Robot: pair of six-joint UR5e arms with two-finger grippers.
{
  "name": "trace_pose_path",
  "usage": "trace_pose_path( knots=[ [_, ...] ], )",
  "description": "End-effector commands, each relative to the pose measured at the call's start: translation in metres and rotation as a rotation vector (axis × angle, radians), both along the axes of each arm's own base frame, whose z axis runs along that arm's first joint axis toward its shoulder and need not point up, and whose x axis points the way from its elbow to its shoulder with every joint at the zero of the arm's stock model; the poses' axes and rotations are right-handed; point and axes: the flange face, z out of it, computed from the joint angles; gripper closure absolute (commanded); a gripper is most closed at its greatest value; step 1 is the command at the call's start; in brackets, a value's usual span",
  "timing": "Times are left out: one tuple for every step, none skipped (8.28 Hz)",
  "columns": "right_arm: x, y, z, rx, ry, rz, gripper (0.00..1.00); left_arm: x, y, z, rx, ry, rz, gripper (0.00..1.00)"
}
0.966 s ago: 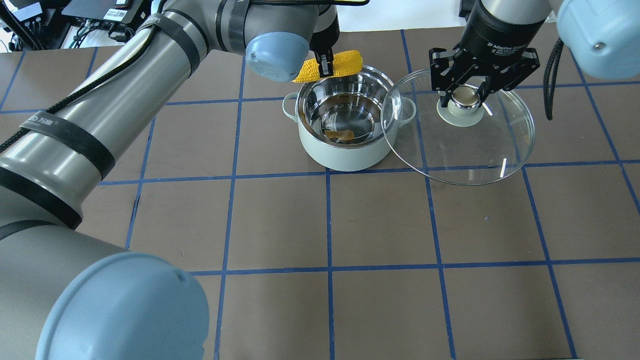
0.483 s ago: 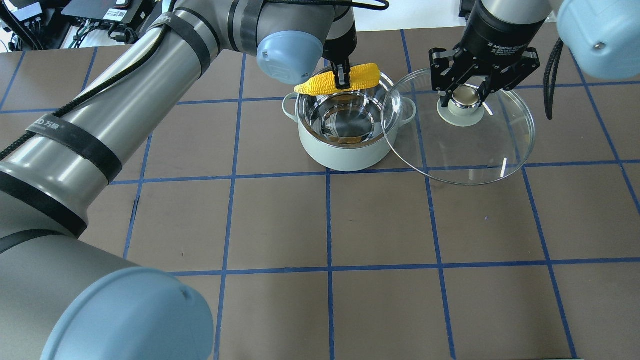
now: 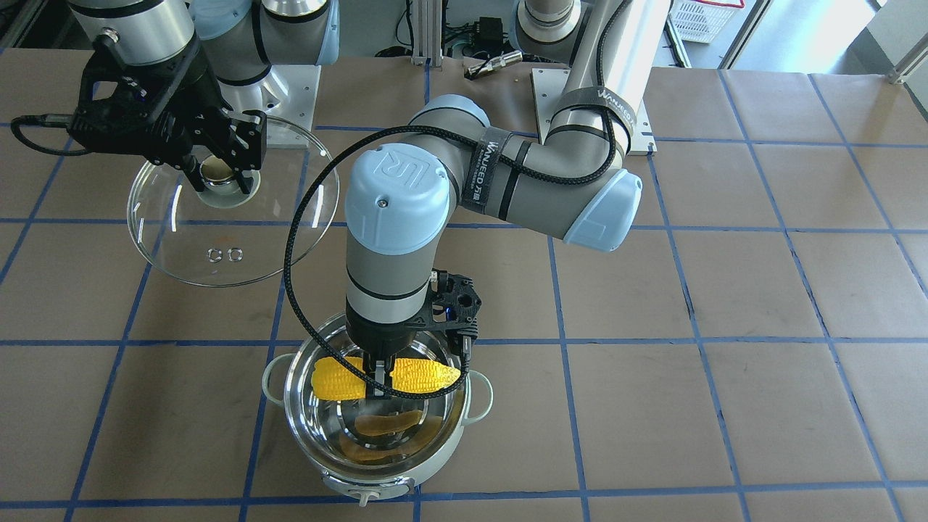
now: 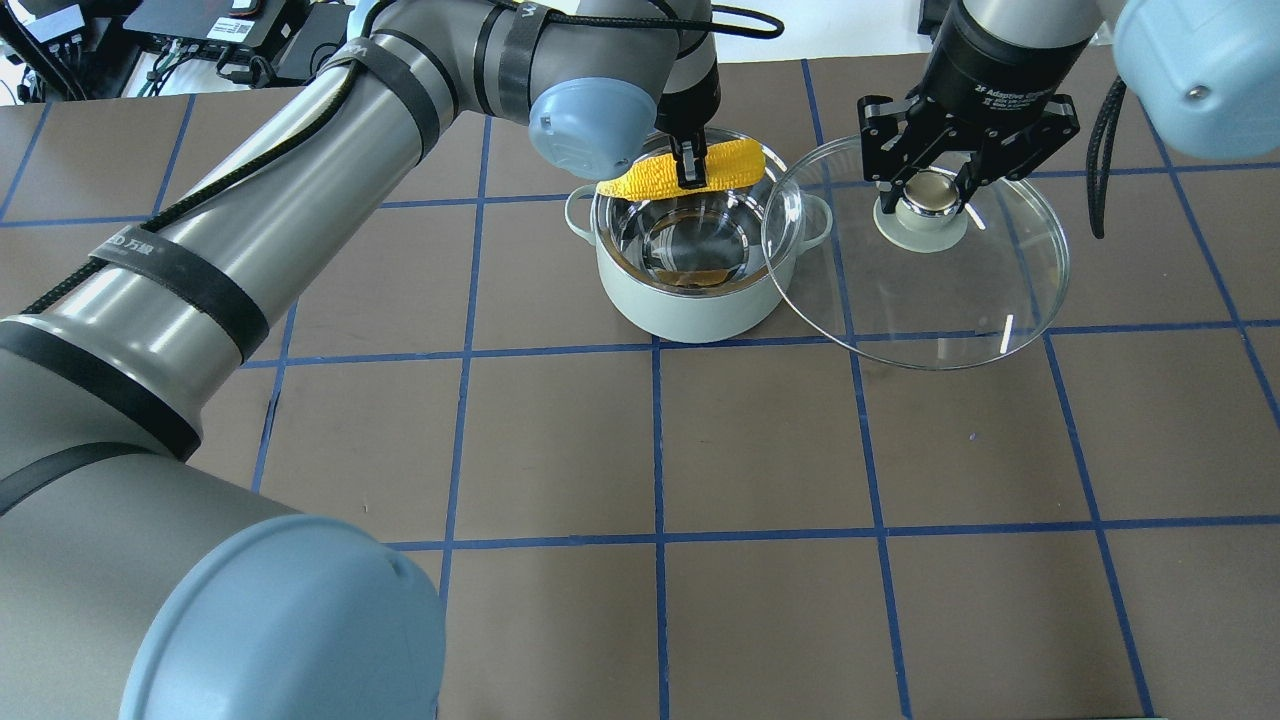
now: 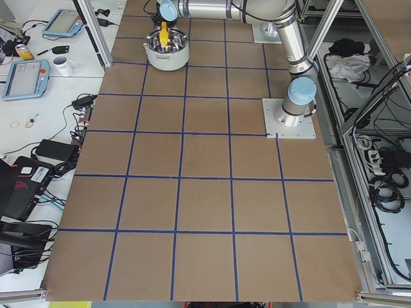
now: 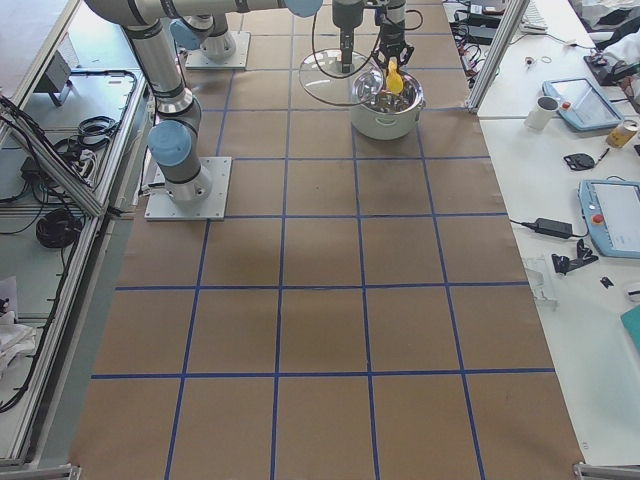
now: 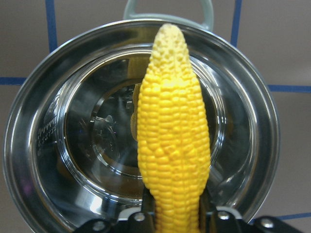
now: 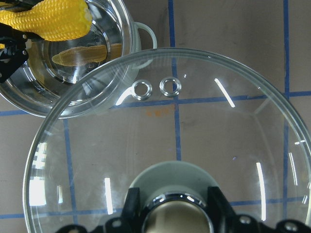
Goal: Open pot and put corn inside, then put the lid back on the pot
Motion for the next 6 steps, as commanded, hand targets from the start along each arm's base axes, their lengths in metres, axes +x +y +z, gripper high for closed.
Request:
trace_pose_path(
  knots=[
    [0.0,0.0,0.0,-0.001,0.001,0.001,0.6,-0.001,-0.001,-0.008,0.011,0.0,0.007,1.0],
    [0.0,0.0,0.0,0.0,0.001,-0.001,0.6,-0.001,0.0,-0.01,0.015,0.0,0.006,1.0],
    [0.0,0.0,0.0,-0.002,-0.001,-0.002,0.6,-0.002,0.0,-0.022,0.038,0.007,0.005,1.0],
    [0.0,0.0,0.0,-0.002,-0.001,0.0,0.6,-0.003,-0.002,-0.033,0.043,0.009,0.006,1.0],
    [0.0,0.0,0.0,-0.002,-0.001,-0.002,0.6,-0.003,-0.002,-0.036,0.043,0.009,0.005,1.0],
    [0.0,0.0,0.001,-0.003,-0.001,-0.002,0.6,-0.003,-0.002,-0.034,0.04,0.01,0.004,1.0]
  ],
)
